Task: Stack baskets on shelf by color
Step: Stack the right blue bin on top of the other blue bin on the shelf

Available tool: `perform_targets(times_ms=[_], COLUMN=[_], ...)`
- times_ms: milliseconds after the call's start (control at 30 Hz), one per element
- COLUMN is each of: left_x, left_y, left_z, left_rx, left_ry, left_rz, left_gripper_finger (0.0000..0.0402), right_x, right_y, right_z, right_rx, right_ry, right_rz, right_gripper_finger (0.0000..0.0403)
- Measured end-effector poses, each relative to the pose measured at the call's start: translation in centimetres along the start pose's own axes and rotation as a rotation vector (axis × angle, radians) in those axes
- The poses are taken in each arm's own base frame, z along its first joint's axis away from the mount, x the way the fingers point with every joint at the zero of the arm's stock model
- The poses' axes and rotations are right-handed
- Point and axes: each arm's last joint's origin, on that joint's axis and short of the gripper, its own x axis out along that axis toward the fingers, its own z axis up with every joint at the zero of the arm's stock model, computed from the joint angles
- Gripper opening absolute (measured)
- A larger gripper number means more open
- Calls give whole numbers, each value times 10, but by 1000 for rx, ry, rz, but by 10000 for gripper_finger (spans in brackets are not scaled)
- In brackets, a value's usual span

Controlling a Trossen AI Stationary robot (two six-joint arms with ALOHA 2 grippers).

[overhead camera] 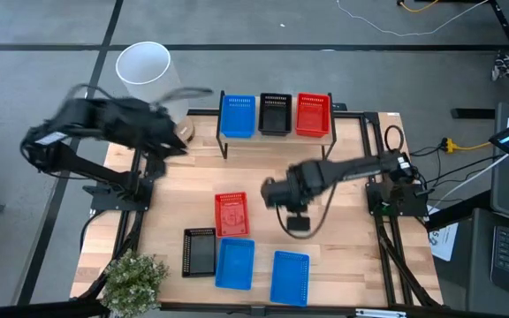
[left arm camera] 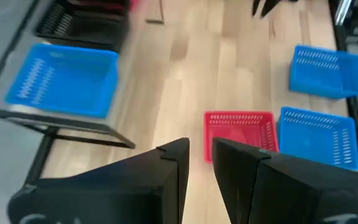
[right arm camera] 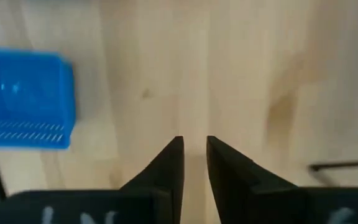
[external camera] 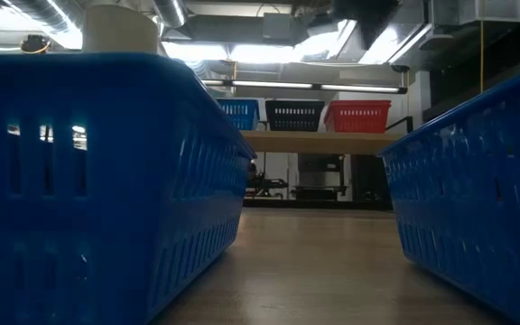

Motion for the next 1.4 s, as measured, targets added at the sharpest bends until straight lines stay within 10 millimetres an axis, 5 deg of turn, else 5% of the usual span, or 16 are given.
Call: perform_targets(times_ms=[233, 500, 667, 900, 1100, 1400], left_x=[77, 146, 174, 177, 177, 178], left_y=[-22, -46, -60, -67, -67, -68], left_z=[1, -14, -20, -22, -21, -19], left_rx=[75, 163, 199, 249, 248, 244], left_ry=[38, 171, 243, 250, 246, 216], left_rz=[-45, -78, -78, -75, -75, -78], left_gripper_finger=[63, 63, 63, 63, 63, 63], right_x=[45, 81, 106, 127, 161, 170], right_y=[60, 133, 150, 180, 173, 98], right_z=[-34, -53, -60, -64, -76, -58], right_rx=[111, 47, 115, 84, 107, 78], right_ry=[85, -128, -219, -346, -217, -139], right_rz=[5, 139, 200, 454, 302, -180], right_gripper_finger=[69, 69, 69, 59, 47, 41])
